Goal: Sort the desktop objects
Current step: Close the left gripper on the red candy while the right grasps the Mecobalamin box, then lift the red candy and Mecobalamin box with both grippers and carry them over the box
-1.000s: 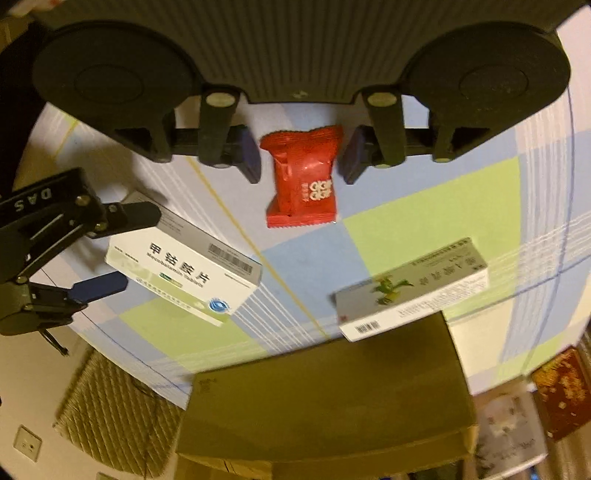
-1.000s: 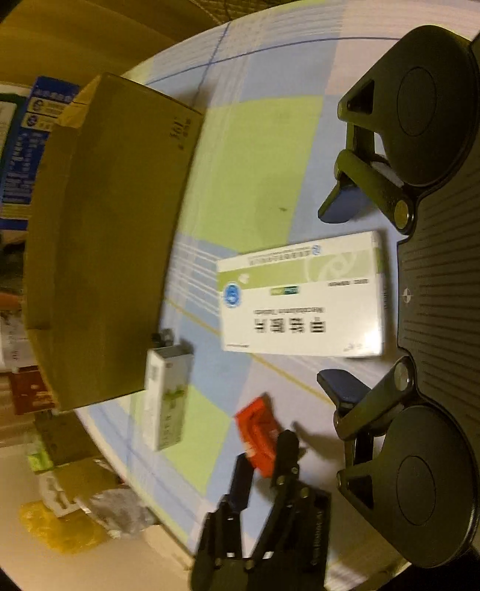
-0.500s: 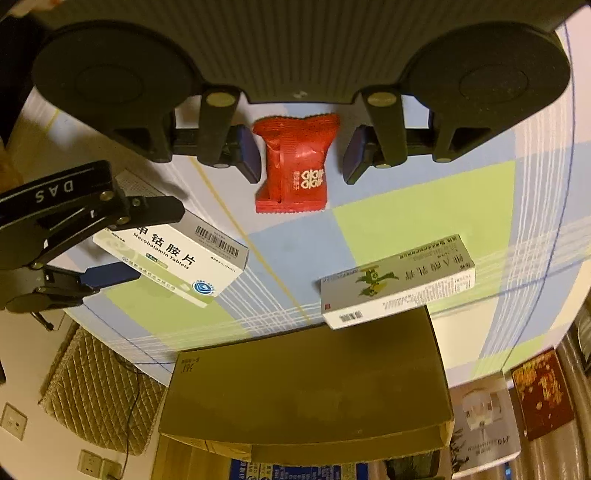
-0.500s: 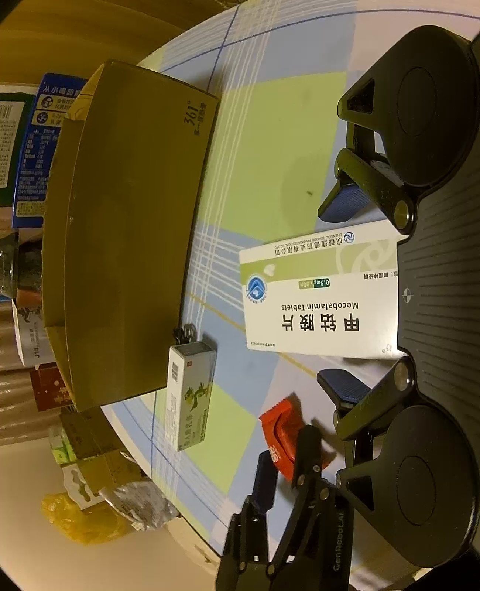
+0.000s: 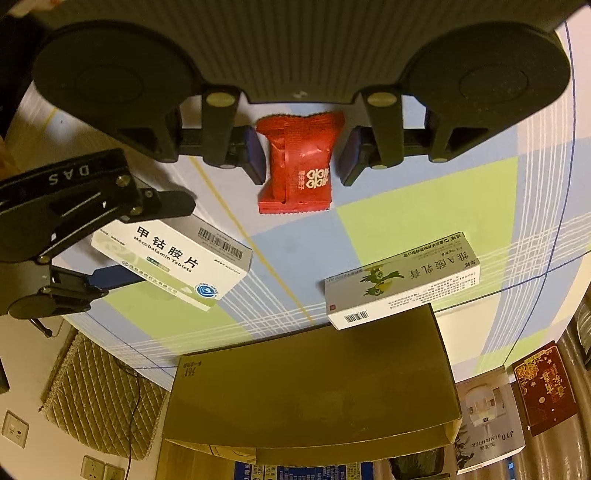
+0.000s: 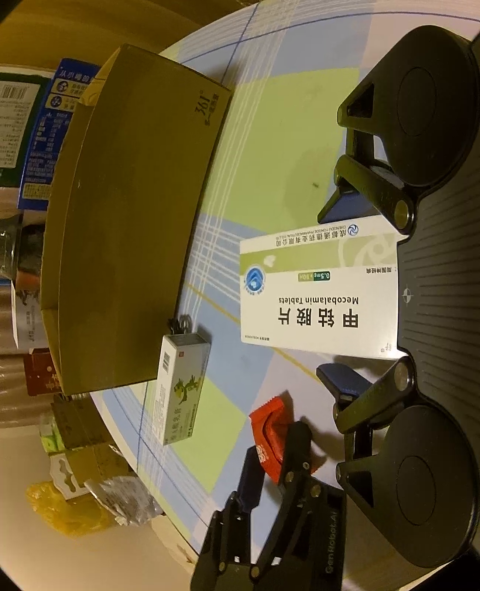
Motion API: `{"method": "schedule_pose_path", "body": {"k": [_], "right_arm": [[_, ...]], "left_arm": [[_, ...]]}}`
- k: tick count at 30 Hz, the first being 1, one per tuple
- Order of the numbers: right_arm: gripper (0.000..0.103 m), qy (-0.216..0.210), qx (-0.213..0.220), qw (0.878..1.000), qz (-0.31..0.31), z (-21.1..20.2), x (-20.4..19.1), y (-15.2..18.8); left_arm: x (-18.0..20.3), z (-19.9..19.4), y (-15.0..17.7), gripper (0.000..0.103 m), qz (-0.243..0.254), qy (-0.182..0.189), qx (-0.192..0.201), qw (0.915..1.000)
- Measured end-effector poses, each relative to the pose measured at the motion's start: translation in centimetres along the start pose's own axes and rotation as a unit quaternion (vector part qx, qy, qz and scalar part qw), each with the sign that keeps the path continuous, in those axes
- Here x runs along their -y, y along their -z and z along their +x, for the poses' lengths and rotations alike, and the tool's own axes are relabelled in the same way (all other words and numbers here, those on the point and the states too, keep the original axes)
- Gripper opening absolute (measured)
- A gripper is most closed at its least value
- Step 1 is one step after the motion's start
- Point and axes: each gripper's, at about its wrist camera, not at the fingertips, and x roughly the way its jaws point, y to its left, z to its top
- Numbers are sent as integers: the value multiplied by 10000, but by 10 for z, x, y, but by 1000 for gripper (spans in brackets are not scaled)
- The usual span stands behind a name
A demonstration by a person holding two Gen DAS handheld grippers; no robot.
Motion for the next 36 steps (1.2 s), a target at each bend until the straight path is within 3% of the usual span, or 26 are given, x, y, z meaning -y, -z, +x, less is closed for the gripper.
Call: {"method": "schedule_pose_path", "body": {"k": [5, 18, 20, 23, 36], "right_arm": [[71, 32, -34, 10000, 71, 1, 3, 0], [69, 63, -37, 9999, 80, 1, 3, 0], [69, 71, -37, 9999, 78, 1, 3, 0], [68, 110, -20, 9999, 114, 0, 3, 0], [68, 195, 215, 9989, 373, -14, 7, -3]], "left_arm": [[2, -1, 1, 38, 12, 0, -16, 10000], [3, -2, 1, 38, 17, -8, -34, 10000], [3, -2, 1, 29, 23, 5, -30, 10000], [3, -3, 1, 25, 0, 6, -27, 10000], [-1, -7, -7, 22, -183, -129, 146, 9996]]}}
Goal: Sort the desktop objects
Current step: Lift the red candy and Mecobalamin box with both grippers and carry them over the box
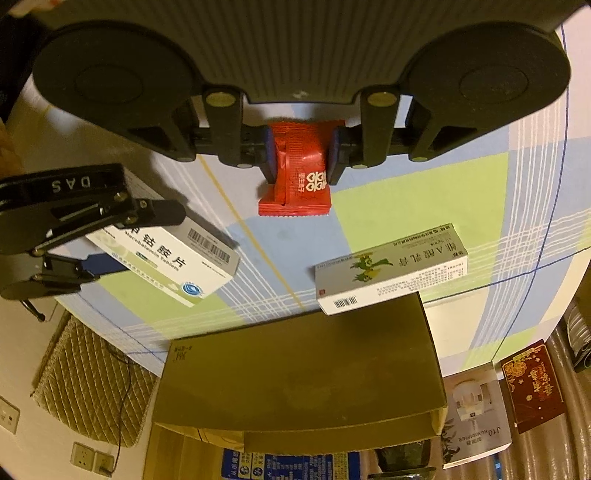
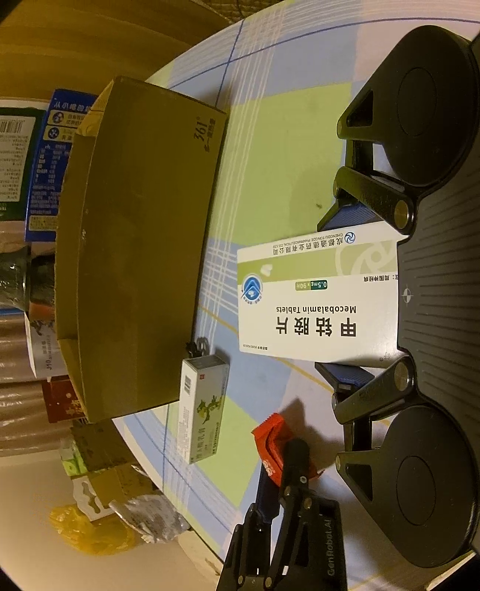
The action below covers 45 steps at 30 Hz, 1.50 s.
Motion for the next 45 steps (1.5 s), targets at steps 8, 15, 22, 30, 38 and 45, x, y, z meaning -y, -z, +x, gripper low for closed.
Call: {"method": "schedule_pose_path", "body": {"k": [8, 15, 22, 30, 38, 45], "right_arm": [[68, 113, 70, 9997, 194, -24, -8, 1], [68, 324, 213, 9983, 438, -60, -3, -1], [68, 389, 422, 9965, 605, -96, 3, -6], [68, 349, 587, 9957, 627, -119, 1, -7], [68, 351, 727, 9947, 637, -133, -1, -9], [68, 407, 741, 9942, 672, -138, 2, -9]], "left_arm": [[-4, -17, -14, 22, -167, -115, 221, 9995], [22, -44, -25, 22, -296, -100, 459, 9985], [45, -72, -28, 22, -635, -150, 544, 9964], [61, -97, -28, 22, -728, -237, 542, 9956], [71, -112, -31, 22, -656, -322, 575, 9957], [77, -115, -33, 22, -622, -339, 567, 9959]]}}
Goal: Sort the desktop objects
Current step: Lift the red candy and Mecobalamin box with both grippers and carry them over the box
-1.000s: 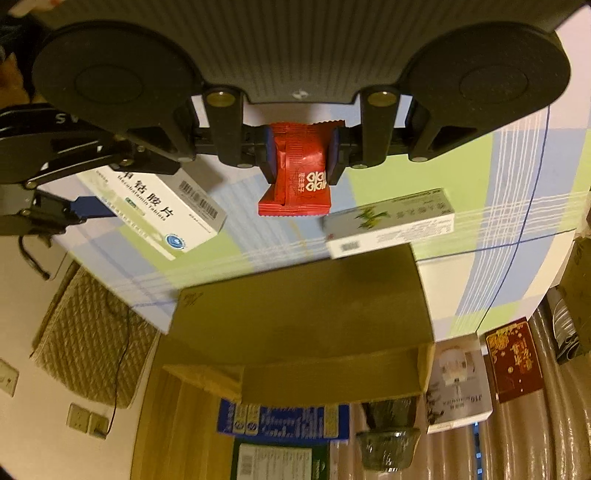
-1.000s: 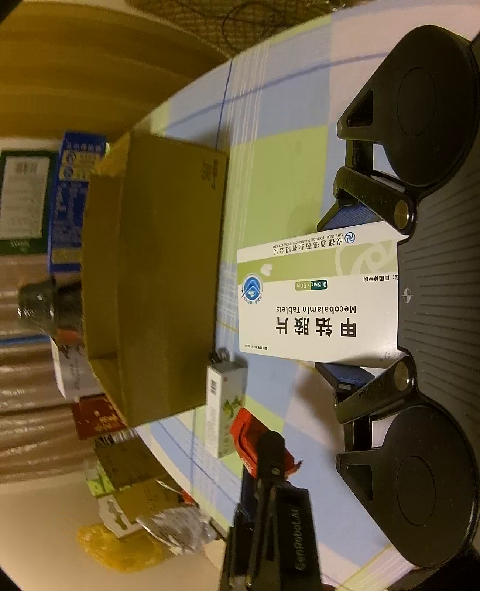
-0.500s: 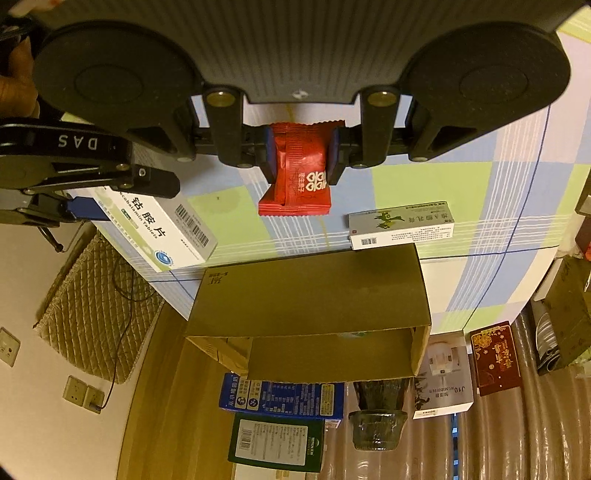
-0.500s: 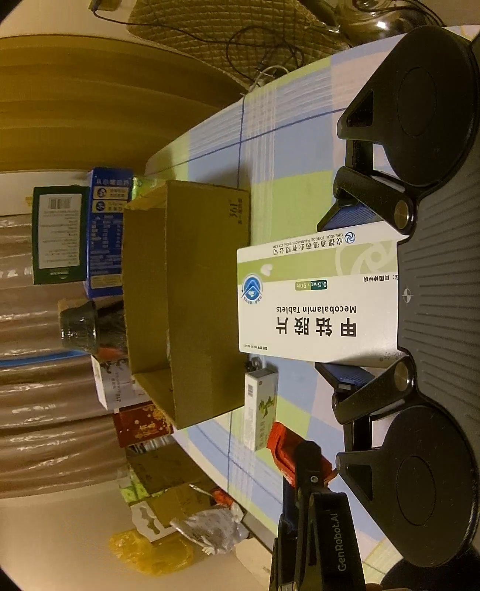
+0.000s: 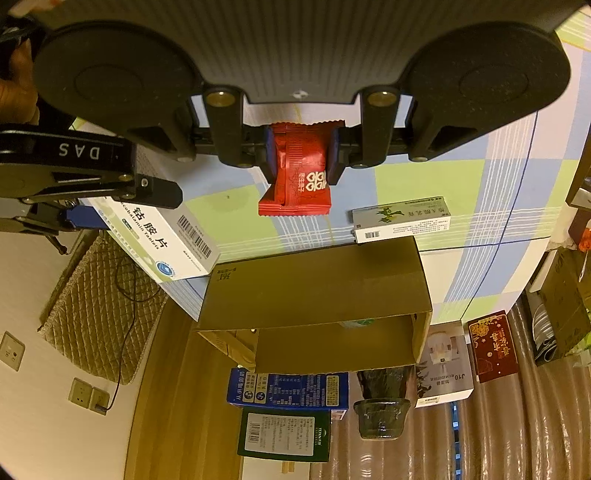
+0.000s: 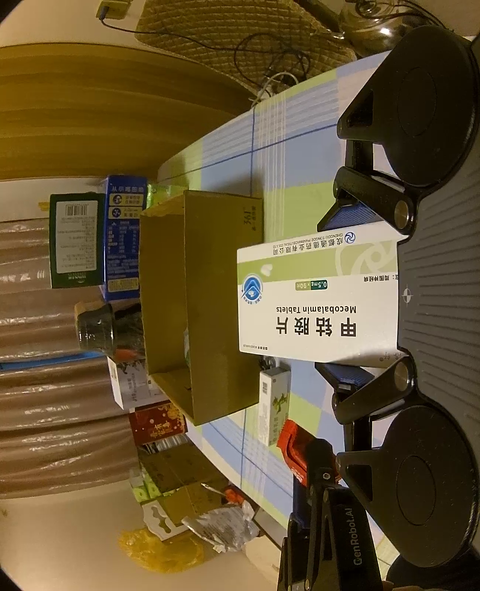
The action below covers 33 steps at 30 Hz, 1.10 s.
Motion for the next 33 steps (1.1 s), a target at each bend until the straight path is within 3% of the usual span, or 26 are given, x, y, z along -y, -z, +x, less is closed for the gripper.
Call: {"method": "schedule_pose_path", "body": {"k": [22, 33], "right_arm": [[68, 83, -19, 10000, 22, 0, 12, -5], [68, 189, 56, 9997, -133, 8, 21, -25]], "left_arm": [[3, 8, -4, 22, 28, -4, -87, 10000], [-4, 20, -18, 22, 85, -52, -39, 9999]]}}
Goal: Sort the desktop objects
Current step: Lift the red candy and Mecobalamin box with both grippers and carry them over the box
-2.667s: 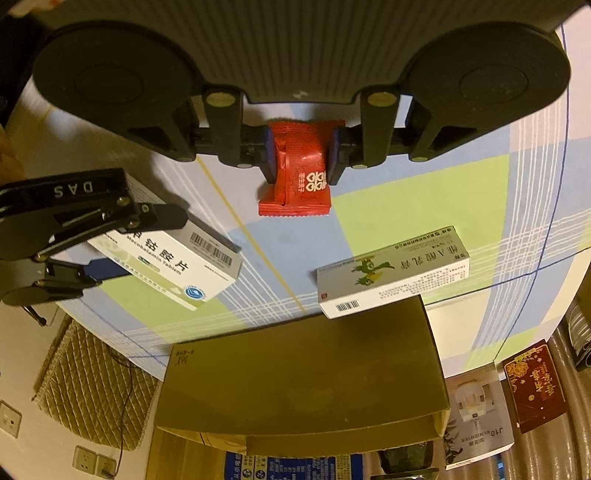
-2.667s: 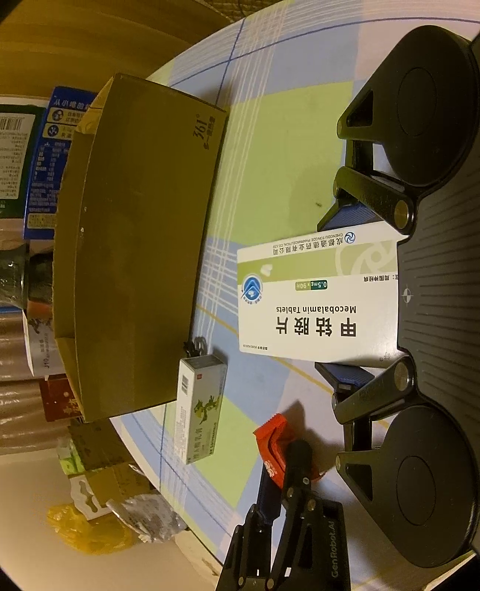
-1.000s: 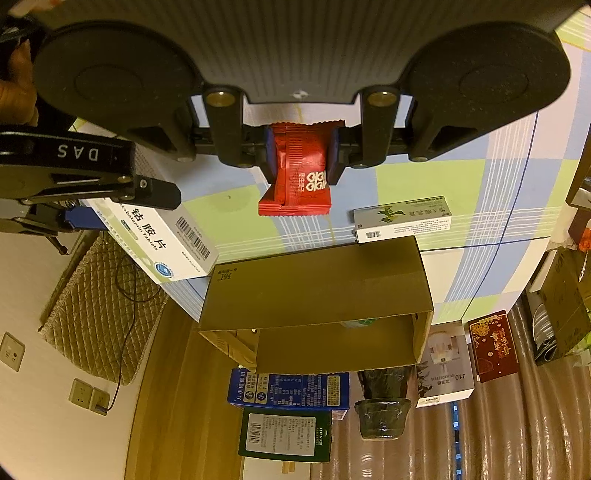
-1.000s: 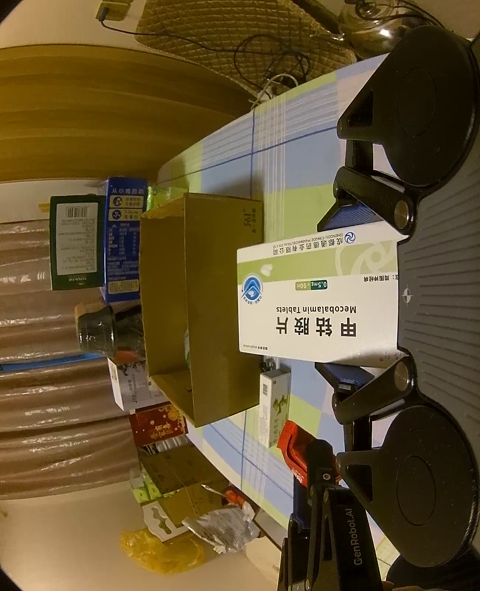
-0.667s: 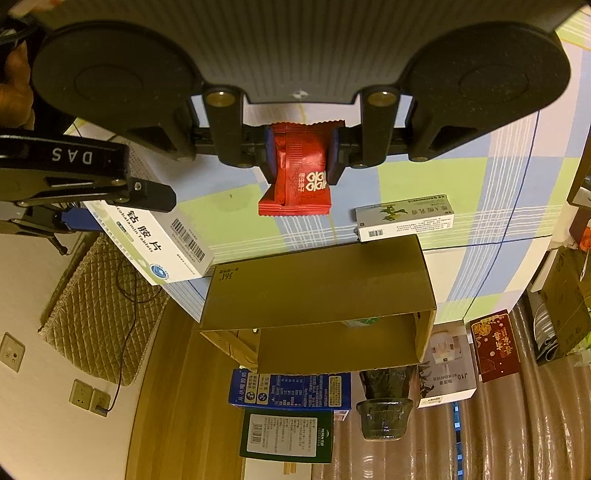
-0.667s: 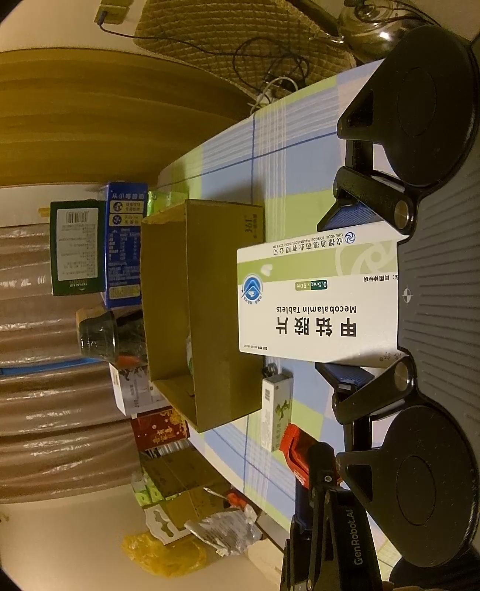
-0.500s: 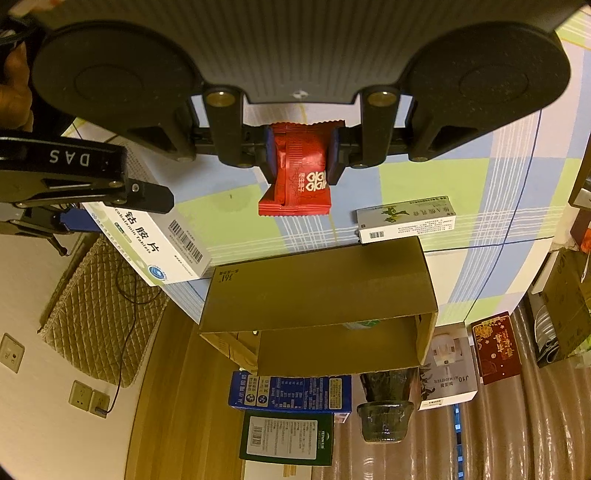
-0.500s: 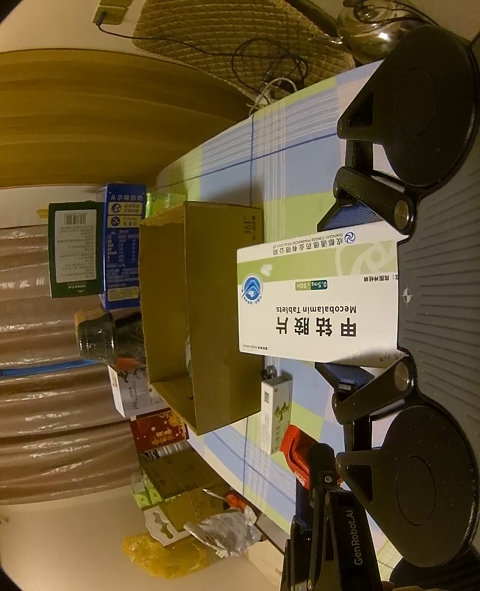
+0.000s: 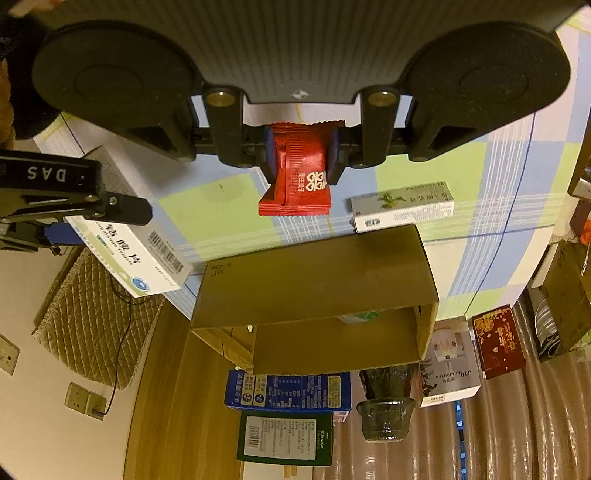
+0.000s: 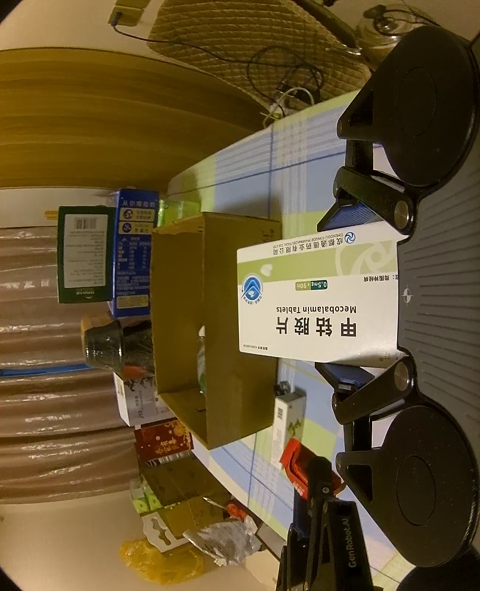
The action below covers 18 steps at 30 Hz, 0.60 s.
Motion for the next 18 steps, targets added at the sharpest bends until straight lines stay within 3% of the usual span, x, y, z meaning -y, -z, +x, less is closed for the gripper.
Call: {"method": "schedule_pose_path", "body": {"k": [18], "right_arm": [[68, -63, -37, 9995, -301, 51, 10, -70]], "left_arm": [[-30, 35, -76, 22, 188, -42, 284, 9994]]}}
